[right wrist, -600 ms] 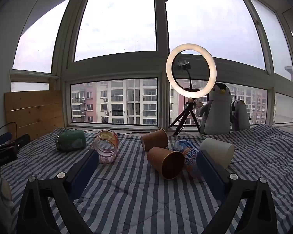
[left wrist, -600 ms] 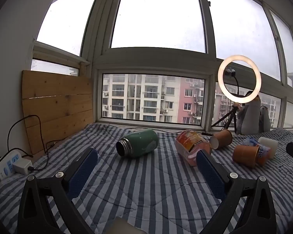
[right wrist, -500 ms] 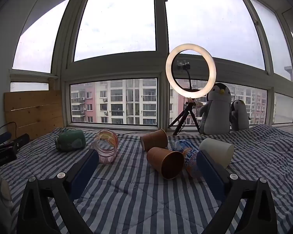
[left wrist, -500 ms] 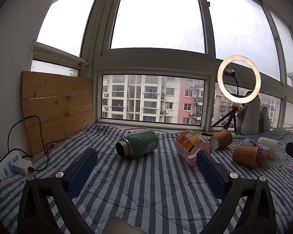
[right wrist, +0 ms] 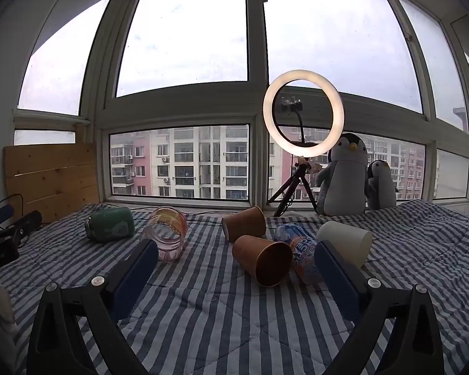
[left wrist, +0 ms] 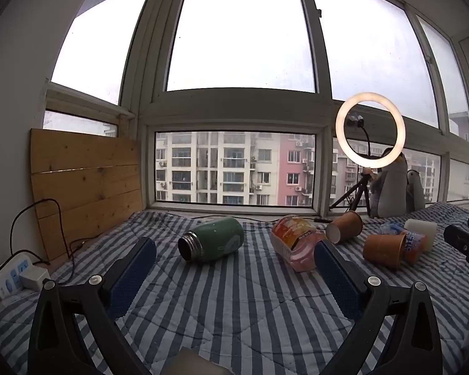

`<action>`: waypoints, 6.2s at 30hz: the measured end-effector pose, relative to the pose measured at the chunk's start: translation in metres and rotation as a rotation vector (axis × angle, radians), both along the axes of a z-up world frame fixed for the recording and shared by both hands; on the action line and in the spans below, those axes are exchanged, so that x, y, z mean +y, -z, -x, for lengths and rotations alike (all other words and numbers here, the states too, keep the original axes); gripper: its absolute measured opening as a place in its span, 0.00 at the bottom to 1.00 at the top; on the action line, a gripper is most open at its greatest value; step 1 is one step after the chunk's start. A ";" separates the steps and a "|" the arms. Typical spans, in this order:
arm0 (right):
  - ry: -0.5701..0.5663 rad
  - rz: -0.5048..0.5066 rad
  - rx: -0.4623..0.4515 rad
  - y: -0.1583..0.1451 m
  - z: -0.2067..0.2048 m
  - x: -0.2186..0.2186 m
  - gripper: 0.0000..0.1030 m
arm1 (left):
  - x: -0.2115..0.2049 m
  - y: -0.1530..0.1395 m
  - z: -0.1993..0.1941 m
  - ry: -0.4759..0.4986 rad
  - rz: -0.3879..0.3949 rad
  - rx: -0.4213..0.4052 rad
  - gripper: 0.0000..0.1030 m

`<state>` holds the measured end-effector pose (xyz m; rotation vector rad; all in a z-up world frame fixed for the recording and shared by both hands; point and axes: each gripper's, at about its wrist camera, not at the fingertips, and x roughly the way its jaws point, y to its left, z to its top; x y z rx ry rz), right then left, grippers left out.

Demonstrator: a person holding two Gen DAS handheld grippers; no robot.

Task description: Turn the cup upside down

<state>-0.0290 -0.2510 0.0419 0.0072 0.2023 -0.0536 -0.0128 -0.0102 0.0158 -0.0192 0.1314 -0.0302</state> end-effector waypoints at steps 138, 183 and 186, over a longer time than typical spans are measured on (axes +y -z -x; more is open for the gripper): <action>-0.137 -0.096 0.118 0.003 -0.010 0.007 0.96 | -0.014 0.032 -0.354 0.162 0.223 0.850 0.65; -0.152 -0.142 0.100 0.001 -0.006 0.001 0.96 | -0.022 0.004 -0.222 0.186 -0.132 0.801 0.67; -0.175 -0.147 0.115 0.002 -0.008 0.001 0.96 | -0.004 0.003 -0.184 0.177 -0.099 0.760 0.67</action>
